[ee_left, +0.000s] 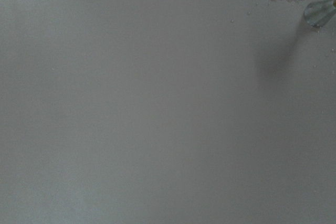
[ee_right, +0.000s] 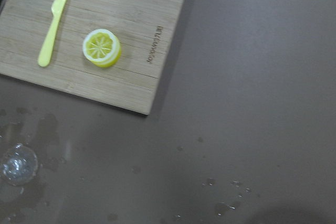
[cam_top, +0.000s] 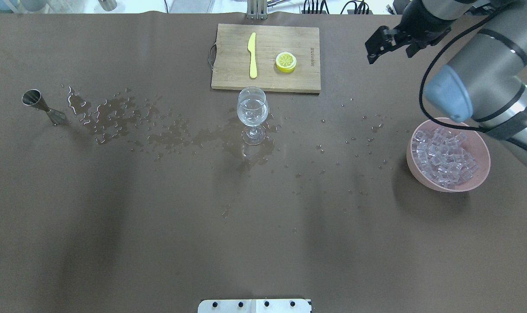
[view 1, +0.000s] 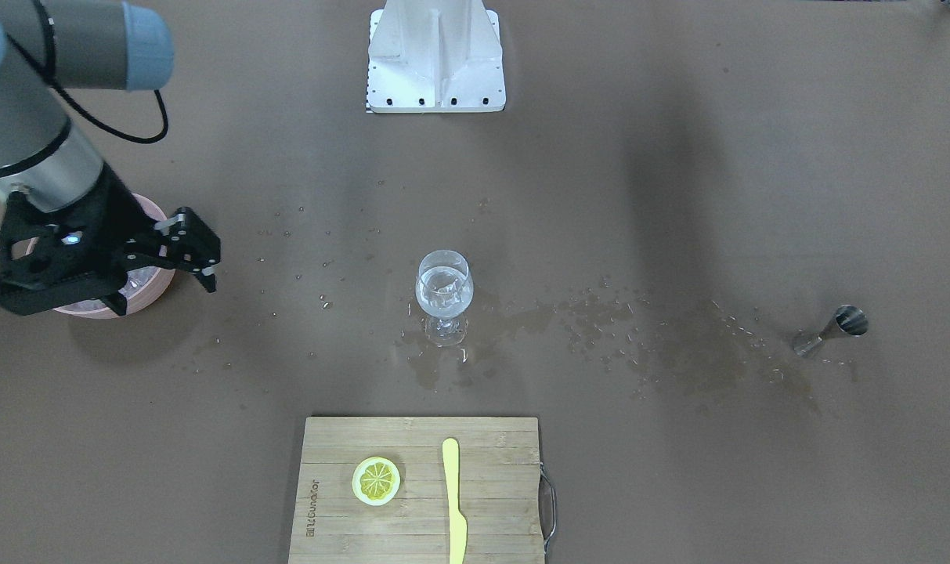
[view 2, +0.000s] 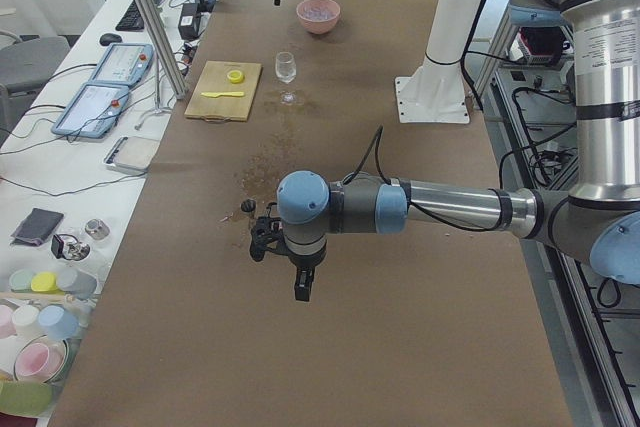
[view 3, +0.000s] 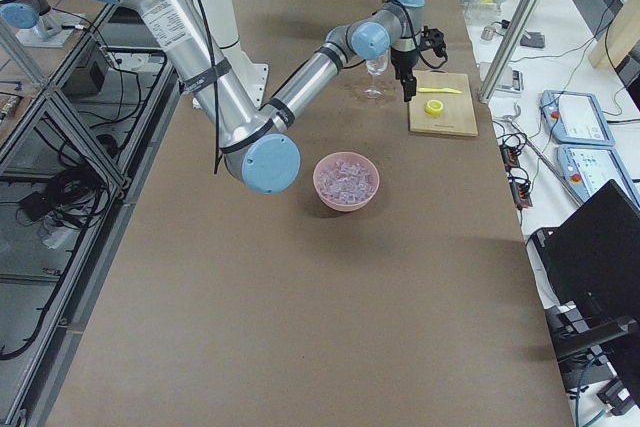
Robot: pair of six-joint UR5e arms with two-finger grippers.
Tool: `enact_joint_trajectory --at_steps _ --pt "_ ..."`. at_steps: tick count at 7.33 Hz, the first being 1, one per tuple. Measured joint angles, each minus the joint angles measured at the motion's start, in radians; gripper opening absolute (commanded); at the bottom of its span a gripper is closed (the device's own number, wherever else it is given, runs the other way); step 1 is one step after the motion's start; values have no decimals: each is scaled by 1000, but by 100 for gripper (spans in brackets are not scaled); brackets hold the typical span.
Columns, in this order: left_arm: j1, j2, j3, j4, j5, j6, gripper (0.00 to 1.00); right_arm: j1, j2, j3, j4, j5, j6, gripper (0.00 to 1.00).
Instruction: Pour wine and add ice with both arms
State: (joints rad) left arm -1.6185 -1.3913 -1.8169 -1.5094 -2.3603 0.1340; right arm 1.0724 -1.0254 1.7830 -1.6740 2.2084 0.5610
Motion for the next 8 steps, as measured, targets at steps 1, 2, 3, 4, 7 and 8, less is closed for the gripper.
enact_joint_trajectory --at_steps 1,2,3,4,7,8 --pt "-1 9 6 -31 3 -1 98 60 -64 -2 0 48 -51 100" --pt "-1 13 9 -45 4 -1 98 110 -133 -5 0 77 -100 100" --pt "0 15 9 -50 5 -2 98 156 -221 -3 1 90 -176 100" --pt "0 15 9 -51 5 -2 98 203 -309 -1 3 90 -249 100" --pt "0 14 8 -52 4 -2 98 329 -526 -9 43 56 -350 100" --pt "1 13 8 -52 4 -2 98 366 -567 -11 69 54 -369 100"
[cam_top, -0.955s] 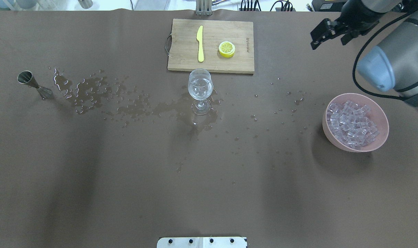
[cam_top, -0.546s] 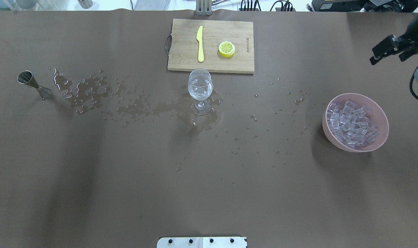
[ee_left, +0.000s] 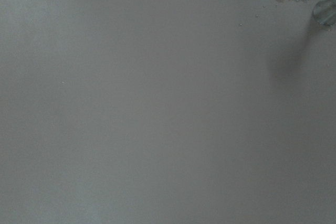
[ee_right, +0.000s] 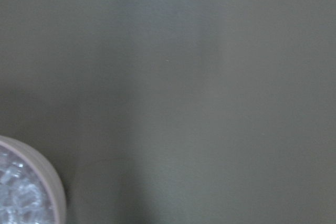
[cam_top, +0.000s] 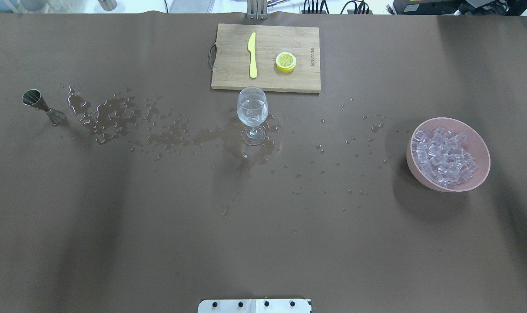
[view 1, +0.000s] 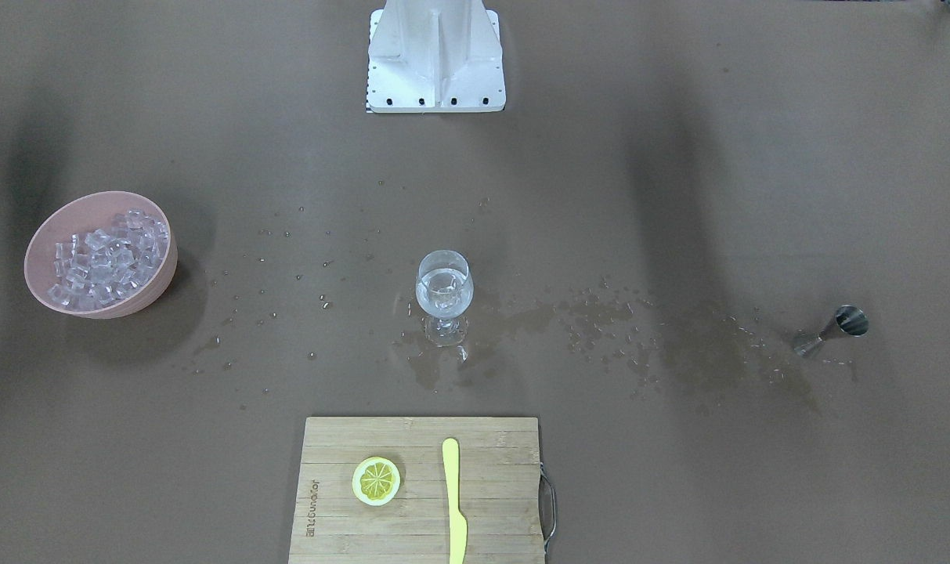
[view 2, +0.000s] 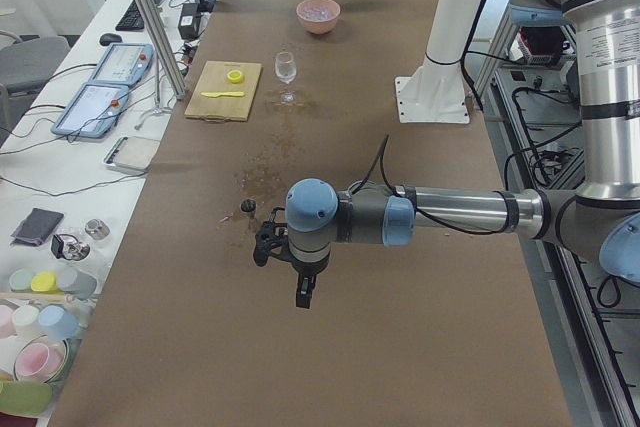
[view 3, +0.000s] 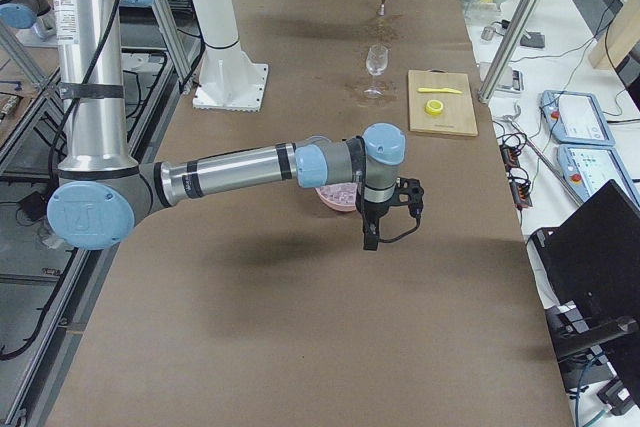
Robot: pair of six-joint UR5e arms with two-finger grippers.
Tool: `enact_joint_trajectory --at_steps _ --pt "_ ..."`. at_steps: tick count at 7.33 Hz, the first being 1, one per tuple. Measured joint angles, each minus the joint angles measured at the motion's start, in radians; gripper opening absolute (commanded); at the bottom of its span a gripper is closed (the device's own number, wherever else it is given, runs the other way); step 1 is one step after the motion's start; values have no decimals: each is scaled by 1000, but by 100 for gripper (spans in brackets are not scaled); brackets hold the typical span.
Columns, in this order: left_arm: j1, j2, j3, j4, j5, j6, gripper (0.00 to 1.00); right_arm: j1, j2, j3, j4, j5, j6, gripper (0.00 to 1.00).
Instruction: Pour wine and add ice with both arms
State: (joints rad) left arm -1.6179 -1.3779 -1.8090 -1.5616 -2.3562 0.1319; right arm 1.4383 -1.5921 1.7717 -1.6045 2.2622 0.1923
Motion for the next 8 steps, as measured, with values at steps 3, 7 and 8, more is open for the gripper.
enact_joint_trajectory --at_steps 3,7,8 --pt "0 -1 0 0 0 0 98 48 -58 -16 41 -3 -33 100" --pt "0 -1 -1 0 0 -1 98 50 -66 -20 48 -41 -40 100" --pt "0 -1 -2 0 0 -1 98 50 -66 -19 49 -41 -40 100"
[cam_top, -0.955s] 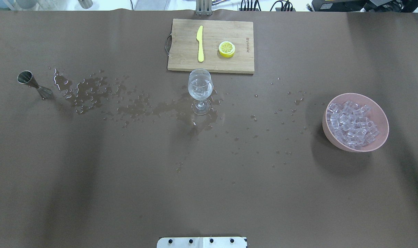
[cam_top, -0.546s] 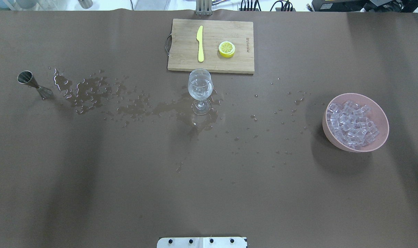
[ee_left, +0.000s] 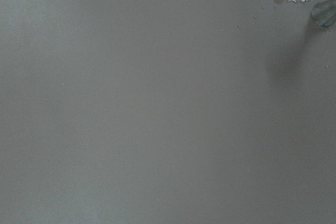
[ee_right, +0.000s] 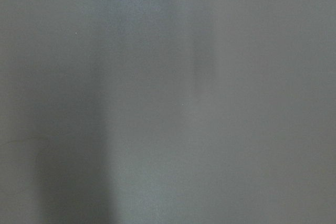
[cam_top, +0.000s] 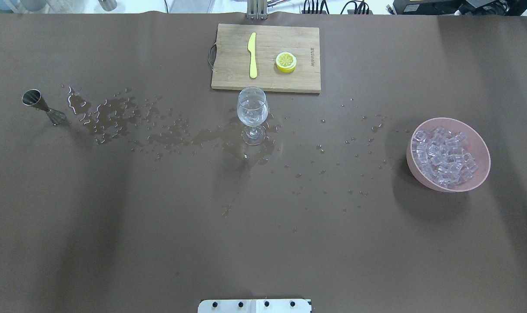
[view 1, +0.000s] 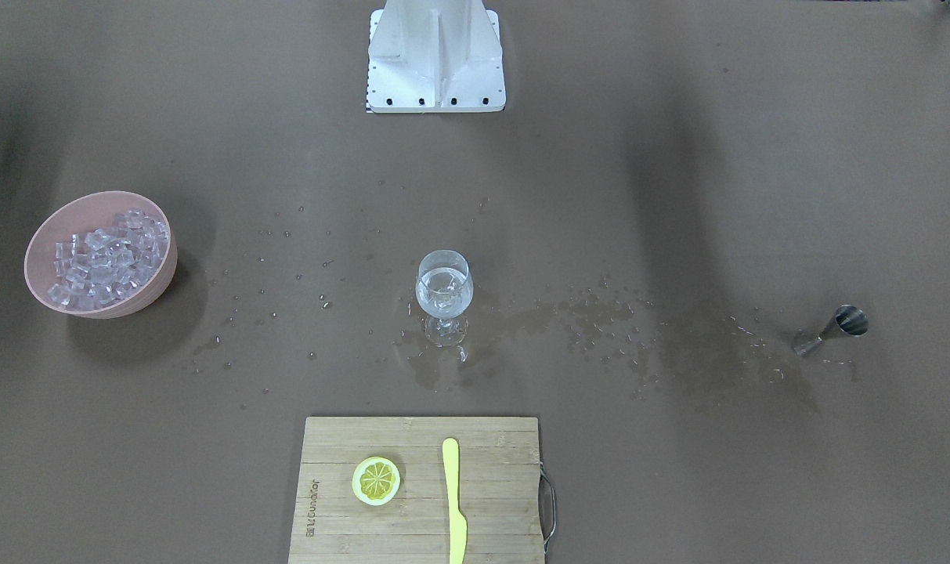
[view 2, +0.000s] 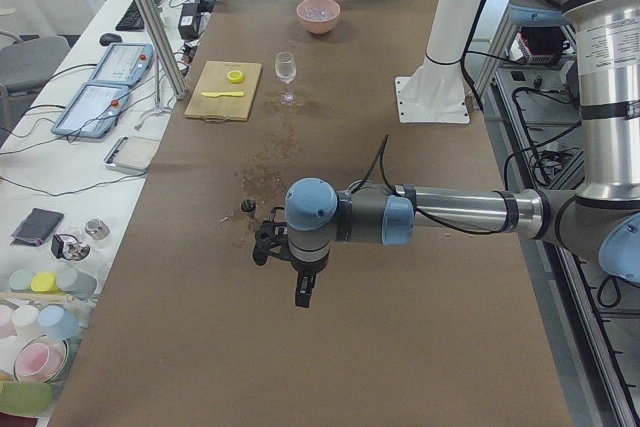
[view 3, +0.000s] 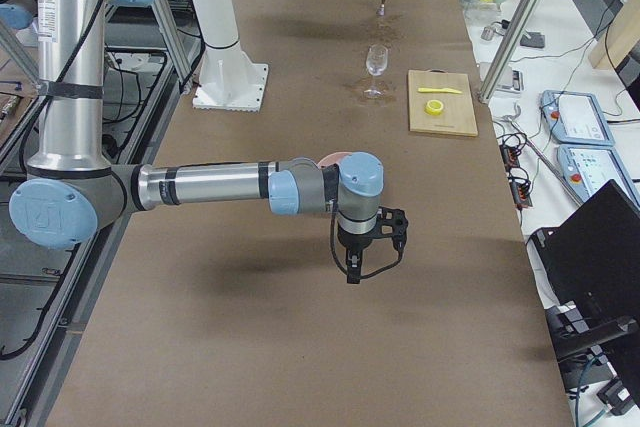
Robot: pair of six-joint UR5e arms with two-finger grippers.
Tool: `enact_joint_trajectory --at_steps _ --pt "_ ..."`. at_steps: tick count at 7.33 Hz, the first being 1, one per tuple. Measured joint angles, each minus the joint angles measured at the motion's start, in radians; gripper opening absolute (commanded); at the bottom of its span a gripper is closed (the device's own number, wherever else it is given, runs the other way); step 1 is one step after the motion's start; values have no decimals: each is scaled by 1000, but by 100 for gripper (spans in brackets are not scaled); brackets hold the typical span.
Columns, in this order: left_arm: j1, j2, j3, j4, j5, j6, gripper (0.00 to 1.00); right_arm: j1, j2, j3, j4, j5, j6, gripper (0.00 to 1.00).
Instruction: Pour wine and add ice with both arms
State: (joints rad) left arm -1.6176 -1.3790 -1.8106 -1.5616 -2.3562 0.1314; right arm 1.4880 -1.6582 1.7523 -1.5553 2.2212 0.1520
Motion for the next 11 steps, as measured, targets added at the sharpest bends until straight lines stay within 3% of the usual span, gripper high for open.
enact_joint_trajectory --at_steps 11 --pt "1 0 5 0 0 1 98 0 -1 24 1 8 -2 100"
